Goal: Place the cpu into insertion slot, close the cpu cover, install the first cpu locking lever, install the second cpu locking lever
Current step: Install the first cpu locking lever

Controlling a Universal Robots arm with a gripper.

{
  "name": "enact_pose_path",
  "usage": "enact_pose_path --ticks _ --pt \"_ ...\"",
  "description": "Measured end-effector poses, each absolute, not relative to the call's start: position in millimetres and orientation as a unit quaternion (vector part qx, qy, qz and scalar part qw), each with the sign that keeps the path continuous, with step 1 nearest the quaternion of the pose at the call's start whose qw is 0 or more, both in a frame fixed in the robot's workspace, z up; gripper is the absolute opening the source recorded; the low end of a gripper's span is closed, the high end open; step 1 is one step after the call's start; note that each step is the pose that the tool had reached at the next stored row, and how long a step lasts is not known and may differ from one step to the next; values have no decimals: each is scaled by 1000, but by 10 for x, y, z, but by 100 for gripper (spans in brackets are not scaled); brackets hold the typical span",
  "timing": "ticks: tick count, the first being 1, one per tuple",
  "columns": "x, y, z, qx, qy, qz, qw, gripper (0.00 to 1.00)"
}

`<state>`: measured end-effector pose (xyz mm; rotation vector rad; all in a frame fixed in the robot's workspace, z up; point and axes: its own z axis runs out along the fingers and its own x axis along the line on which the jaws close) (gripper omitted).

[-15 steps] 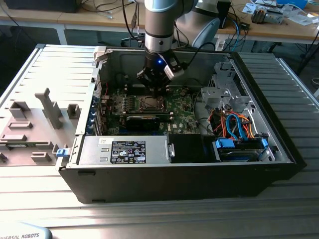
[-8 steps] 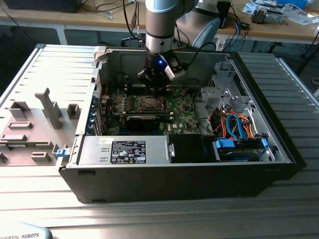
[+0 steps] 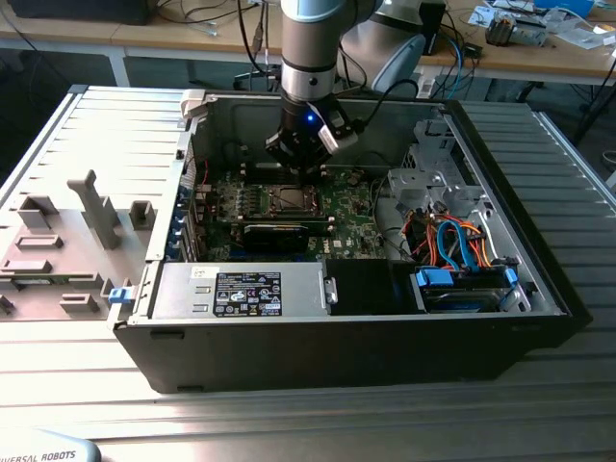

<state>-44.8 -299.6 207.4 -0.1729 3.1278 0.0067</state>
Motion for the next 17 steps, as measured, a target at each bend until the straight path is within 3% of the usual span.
enact_pose_path --ticks 17 --pt "-447 -3151 2074 -55 998 2 5 11"
